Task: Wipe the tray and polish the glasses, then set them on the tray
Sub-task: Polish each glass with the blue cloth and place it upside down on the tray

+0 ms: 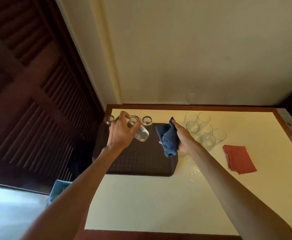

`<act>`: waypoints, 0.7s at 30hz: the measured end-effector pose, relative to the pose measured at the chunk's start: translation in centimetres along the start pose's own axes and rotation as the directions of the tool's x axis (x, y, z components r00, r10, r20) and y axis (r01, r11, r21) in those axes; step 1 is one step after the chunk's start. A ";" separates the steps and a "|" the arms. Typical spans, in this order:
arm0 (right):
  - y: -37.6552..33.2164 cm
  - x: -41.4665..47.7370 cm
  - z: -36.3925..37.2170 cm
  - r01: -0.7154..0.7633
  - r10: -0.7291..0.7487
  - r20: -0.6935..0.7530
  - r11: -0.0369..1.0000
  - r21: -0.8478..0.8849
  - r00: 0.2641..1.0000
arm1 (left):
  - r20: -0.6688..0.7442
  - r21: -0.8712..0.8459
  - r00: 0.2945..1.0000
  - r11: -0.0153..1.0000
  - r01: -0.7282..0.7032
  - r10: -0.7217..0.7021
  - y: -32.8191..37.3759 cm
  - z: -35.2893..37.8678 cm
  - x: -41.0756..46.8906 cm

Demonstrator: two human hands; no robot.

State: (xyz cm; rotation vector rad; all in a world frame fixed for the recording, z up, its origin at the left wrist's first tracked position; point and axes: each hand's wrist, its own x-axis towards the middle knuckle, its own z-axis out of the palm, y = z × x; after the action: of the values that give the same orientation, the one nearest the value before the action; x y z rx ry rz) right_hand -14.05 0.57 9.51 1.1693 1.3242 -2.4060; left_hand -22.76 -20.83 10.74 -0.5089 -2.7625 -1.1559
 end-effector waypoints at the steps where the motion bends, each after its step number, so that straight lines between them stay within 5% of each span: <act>1: 0.7 0.2 -0.4 -0.021 0.021 -0.010 0.999 -0.027 1.000 | 0.024 0.009 1.000 1.000 -0.001 0.001 -0.8 0.8 -0.6; 11: 4.8 2.0 -2.7 -0.084 0.073 -0.043 0.934 -0.347 0.996 | 0.359 0.197 0.922 0.977 0.079 -0.147 -6.9 6.5 -4.6; 18: 4.5 1.9 -2.4 -0.077 0.075 -0.019 0.953 -0.292 0.997 | 0.444 0.280 0.878 0.958 0.056 -0.181 -7.3 7.8 -5.4; 21: 4.0 1.4 -2.0 -0.066 0.082 0.040 0.947 -0.316 0.996 | 0.577 0.460 0.777 0.886 -0.054 -0.253 -6.2 6.7 -4.0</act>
State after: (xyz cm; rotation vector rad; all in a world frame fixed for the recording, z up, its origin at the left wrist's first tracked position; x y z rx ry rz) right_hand -12.05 0.04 5.37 1.0401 1.5455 -2.0600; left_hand -20.88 -21.19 0.96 -0.8050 -3.5091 -0.3115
